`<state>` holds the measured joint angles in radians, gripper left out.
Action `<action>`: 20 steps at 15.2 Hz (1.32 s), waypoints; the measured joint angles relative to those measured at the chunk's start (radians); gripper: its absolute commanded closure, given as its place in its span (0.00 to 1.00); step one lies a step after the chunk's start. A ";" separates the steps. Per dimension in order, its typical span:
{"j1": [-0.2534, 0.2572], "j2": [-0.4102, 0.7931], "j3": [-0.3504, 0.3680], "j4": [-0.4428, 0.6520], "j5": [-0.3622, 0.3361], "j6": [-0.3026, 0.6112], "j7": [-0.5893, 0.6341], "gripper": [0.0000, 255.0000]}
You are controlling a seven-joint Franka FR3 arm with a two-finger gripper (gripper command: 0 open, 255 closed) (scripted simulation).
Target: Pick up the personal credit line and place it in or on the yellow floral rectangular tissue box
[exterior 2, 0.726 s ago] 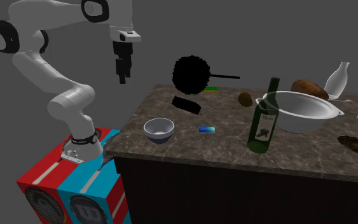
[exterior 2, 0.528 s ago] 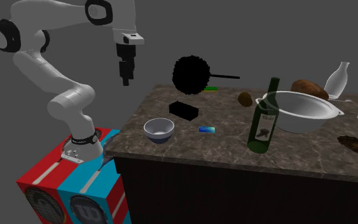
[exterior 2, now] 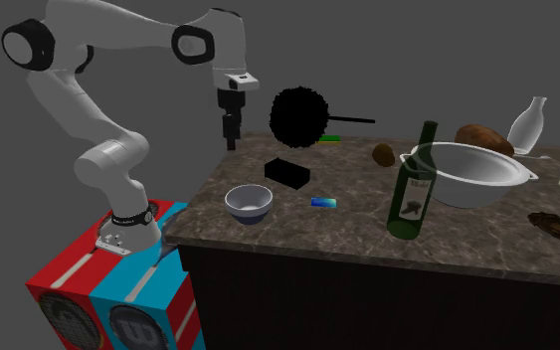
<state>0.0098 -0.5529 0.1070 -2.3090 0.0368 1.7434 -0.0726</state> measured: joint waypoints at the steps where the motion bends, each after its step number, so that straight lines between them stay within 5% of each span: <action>1: -0.002 0.025 0.003 -0.002 -0.001 0.033 0.005 0.00; 9: -0.011 0.291 0.054 0.083 -0.019 0.259 0.097 0.00; 20: -0.005 0.684 0.081 0.342 -0.115 0.447 0.233 0.00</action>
<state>0.0046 0.1308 0.1876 -1.9666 -0.0785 2.1906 0.1607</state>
